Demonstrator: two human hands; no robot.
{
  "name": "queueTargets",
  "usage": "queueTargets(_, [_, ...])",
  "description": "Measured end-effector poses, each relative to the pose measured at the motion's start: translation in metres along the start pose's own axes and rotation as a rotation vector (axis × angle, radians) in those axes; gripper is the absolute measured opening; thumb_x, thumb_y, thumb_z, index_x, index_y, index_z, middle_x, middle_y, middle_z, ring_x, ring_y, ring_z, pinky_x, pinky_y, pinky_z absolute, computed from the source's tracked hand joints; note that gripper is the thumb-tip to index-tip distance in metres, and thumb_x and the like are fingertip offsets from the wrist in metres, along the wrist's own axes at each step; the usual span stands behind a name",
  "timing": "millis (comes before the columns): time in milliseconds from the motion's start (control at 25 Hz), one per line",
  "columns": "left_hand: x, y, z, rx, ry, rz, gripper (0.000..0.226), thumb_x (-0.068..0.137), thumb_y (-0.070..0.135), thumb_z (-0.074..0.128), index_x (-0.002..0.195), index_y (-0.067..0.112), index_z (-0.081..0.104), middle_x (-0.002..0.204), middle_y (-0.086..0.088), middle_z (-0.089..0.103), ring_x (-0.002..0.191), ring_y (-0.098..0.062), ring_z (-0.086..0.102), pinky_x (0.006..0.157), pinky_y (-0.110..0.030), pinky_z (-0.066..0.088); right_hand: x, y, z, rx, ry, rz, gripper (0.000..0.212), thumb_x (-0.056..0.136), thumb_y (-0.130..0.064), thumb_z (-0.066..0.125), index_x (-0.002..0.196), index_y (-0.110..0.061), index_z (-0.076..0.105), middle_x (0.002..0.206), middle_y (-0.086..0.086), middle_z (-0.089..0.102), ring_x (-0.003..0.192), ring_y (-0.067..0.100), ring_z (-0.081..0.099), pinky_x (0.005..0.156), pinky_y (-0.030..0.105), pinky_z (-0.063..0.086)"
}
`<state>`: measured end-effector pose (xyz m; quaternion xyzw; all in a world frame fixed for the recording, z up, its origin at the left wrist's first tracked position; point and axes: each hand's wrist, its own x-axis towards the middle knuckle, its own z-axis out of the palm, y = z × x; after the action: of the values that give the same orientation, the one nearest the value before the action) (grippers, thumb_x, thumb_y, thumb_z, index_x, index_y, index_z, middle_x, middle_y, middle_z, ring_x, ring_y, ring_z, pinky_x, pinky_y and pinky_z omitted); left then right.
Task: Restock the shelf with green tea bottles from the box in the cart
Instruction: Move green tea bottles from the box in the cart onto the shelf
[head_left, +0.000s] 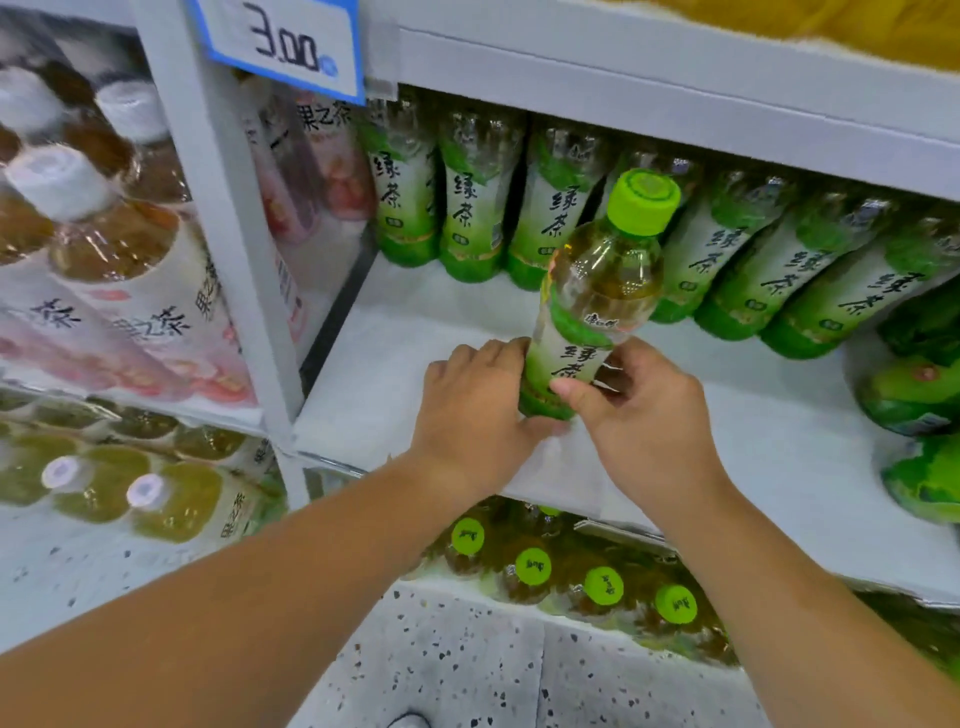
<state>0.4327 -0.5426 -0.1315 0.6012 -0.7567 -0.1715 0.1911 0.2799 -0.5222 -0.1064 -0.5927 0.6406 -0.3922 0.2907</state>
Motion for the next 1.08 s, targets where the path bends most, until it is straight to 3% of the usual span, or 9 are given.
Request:
queueTargets(80, [0.001,-0.017,-0.015,0.020,-0.009,-0.036,0.052,0.080,0.061,0.070,0.113,0.024,0.052,0.108,0.003,0.058,0.110,-0.026,0.051,0.095,-0.039,0.037,0.006,-0.007,0.021,0.013,-0.005,-0.010,0.022,0.083,-0.023,0.080,0.101,-0.030,0.067,0.093,-0.012,0.074,0.090,0.007,0.071,0.082,0.029,0.058])
queueTargets(160, [0.006,-0.033,-0.027,0.006,-0.035,-0.077,0.053,0.080,0.059,0.071,0.114,0.023,0.051,0.109,0.002,0.056,0.115,-0.027,0.050,0.104,-0.043,0.037,0.014,-0.015,0.041,0.035,-0.019,-0.015,0.022,0.084,-0.025,0.079,0.103,-0.025,0.069,0.094,-0.010,0.074,0.090,0.010,0.070,0.082,0.036,0.059])
queueTargets(400, [0.019,-0.074,-0.045,-0.056,0.001,-0.200,0.064,0.077,0.063,0.071,0.129,0.032,0.050,0.128,-0.002,0.052,0.123,-0.027,0.046,0.102,-0.039,0.039,0.043,-0.036,0.084,0.044,-0.037,-0.087,0.031,0.084,-0.026,0.079,0.113,-0.022,0.070,0.094,-0.019,0.068,0.087,-0.004,0.064,0.076,0.004,0.047])
queueTargets(480, [0.022,-0.085,-0.044,-0.119,0.059,-0.271,0.063,0.075,0.065,0.071,0.127,0.035,0.054,0.127,-0.004,0.050,0.124,-0.027,0.044,0.102,-0.037,0.037,0.053,-0.042,0.097,0.039,-0.015,-0.100,0.032,0.084,-0.028,0.080,0.113,-0.021,0.071,0.099,-0.013,0.071,0.091,0.003,0.066,0.080,0.011,0.050])
queueTargets(600, [0.024,-0.095,-0.037,-0.199,0.179,-0.360,0.056,0.079,0.058,0.070,0.123,0.025,0.061,0.121,-0.003,0.049,0.122,-0.025,0.045,0.104,-0.037,0.039,0.066,-0.050,0.117,0.040,0.017,-0.122,0.034,0.082,-0.032,0.081,0.112,-0.018,0.071,0.102,-0.007,0.075,0.093,0.007,0.068,0.081,0.021,0.055])
queueTargets(880, [0.028,-0.094,-0.029,-0.144,0.256,-0.463,0.054,0.091,0.054,0.057,0.130,0.018,0.049,0.131,-0.006,0.050,0.128,-0.026,0.045,0.110,-0.040,0.035,0.084,-0.058,0.140,0.052,0.027,-0.104,0.032,0.081,-0.033,0.082,0.107,-0.015,0.073,0.093,-0.009,0.072,0.089,0.006,0.067,0.075,0.009,0.048])
queueTargets(1080, [0.029,-0.094,-0.030,-0.170,0.246,-0.481,0.056,0.087,0.058,0.050,0.128,0.019,0.052,0.130,-0.006,0.052,0.127,-0.028,0.049,0.110,-0.045,0.039,0.084,-0.057,0.144,0.085,0.016,-0.076,0.034,0.081,-0.035,0.081,0.106,-0.013,0.075,0.097,-0.005,0.076,0.093,0.008,0.069,0.081,0.016,0.052])
